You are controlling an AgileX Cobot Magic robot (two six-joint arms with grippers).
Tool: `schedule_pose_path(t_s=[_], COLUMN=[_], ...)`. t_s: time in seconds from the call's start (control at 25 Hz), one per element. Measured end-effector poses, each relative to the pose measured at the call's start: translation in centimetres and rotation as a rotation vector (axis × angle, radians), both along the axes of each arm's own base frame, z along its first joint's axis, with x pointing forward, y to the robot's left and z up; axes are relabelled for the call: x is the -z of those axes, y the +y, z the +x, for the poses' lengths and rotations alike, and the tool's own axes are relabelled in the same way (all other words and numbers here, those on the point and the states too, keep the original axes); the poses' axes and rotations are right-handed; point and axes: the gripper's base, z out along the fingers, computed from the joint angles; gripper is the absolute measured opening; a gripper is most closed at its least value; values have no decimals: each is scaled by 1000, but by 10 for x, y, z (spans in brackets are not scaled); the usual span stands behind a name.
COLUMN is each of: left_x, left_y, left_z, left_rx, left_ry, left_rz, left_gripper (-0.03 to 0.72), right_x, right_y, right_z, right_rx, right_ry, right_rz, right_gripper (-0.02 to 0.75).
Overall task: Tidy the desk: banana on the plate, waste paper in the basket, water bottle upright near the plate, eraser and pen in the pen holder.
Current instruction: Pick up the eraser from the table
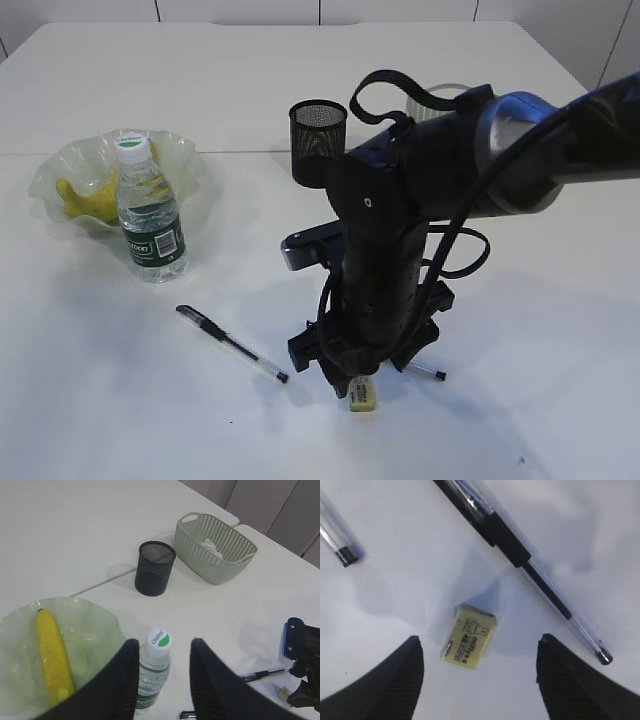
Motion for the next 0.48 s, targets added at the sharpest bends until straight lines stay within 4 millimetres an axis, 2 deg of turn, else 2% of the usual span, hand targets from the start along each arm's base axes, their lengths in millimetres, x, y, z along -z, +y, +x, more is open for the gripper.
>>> schedule_pose_path(t_s=[0.48], left_x=[-1], left_y=[0], left_z=[0], left_rx=[-13], left_ry=[14], left_rz=[-31], left_gripper=[233], right_x=[0], right_y=[1], right_z=[-4], right_rx=[35], right_ry=[46], right_rz=[17], right_gripper=[517])
